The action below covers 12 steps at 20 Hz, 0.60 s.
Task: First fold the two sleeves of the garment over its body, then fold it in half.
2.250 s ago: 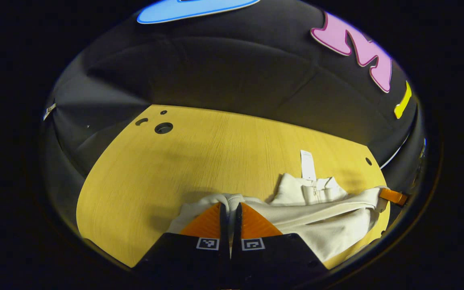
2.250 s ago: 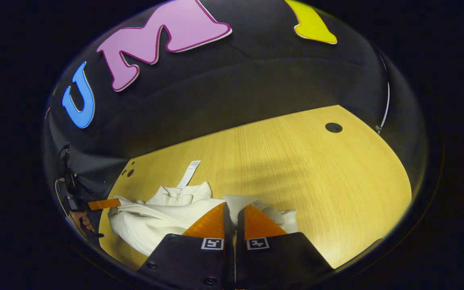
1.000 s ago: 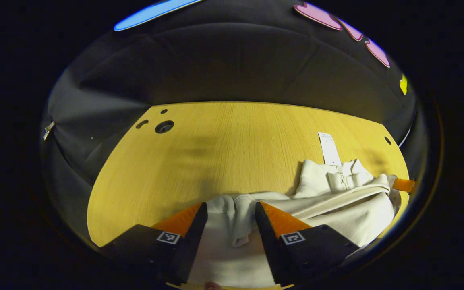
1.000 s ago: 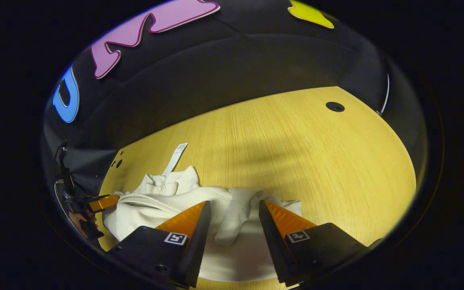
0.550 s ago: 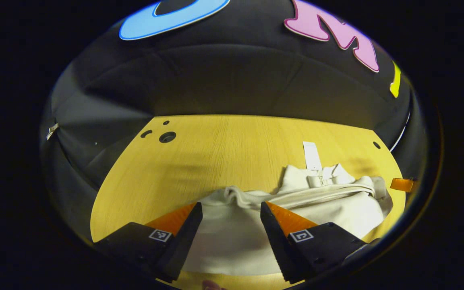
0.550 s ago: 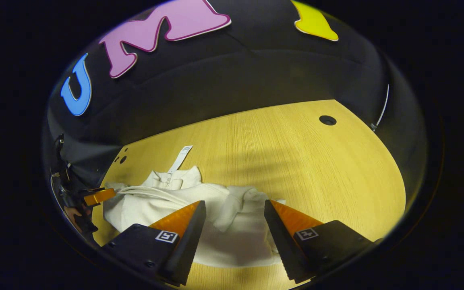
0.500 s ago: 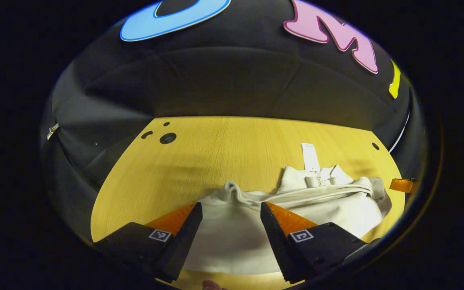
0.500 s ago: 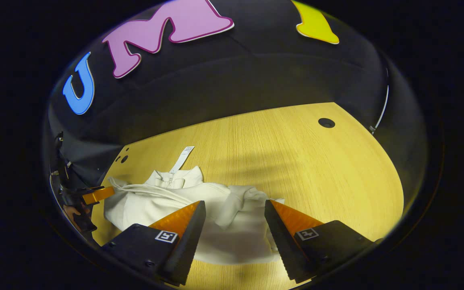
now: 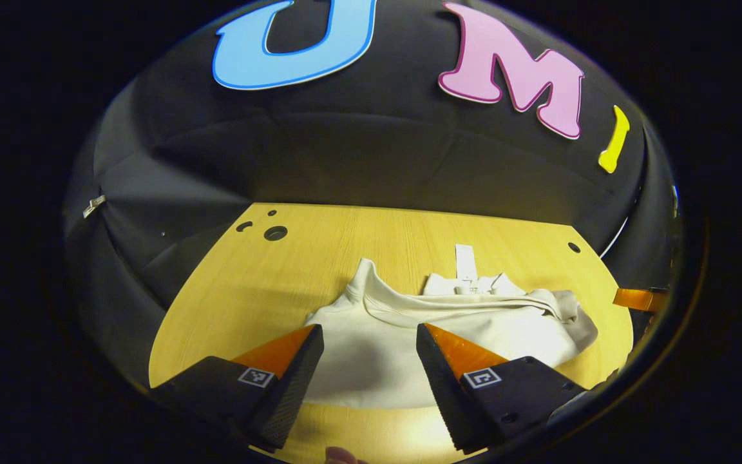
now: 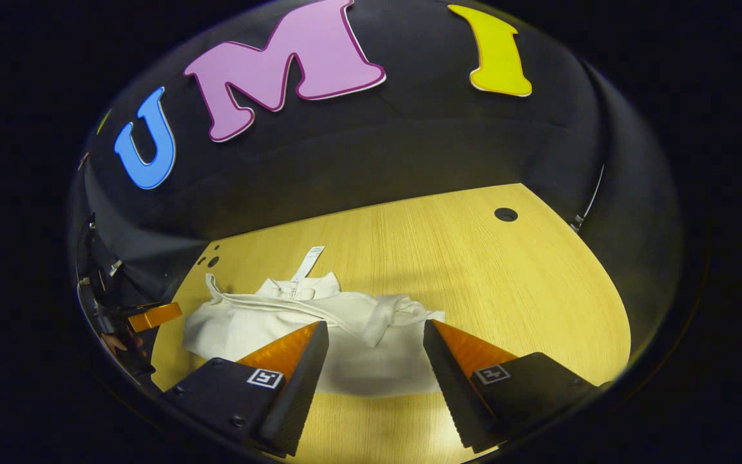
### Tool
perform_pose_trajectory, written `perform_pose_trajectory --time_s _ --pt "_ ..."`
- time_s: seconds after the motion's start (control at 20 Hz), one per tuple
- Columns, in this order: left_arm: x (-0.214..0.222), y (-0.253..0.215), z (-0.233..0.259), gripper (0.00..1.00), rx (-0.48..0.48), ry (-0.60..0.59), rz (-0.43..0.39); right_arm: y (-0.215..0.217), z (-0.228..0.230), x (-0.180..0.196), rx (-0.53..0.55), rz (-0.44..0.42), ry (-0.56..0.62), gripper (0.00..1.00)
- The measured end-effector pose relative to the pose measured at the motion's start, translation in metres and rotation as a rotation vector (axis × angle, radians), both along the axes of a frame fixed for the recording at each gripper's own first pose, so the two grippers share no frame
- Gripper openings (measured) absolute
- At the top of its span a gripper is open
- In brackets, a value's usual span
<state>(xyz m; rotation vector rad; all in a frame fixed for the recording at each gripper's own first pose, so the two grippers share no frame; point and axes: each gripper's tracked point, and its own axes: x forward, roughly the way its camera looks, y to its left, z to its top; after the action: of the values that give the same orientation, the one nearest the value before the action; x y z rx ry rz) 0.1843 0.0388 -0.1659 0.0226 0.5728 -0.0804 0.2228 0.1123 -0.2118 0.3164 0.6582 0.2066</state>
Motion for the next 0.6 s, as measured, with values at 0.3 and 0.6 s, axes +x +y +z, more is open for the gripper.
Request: perform_pose_trajectory --time_s 0.3,0.6 --pt "-0.042 -0.009 0.021 0.91 -0.033 -0.032 -0.003 0.012 0.023 -0.034 0.022 0.034 -0.023 0.92" --pt "-0.1 -0.01 0.031 0.91 -0.044 -0.062 0.001 0.032 0.029 -0.089 -0.012 0.1 -0.05 0.92"
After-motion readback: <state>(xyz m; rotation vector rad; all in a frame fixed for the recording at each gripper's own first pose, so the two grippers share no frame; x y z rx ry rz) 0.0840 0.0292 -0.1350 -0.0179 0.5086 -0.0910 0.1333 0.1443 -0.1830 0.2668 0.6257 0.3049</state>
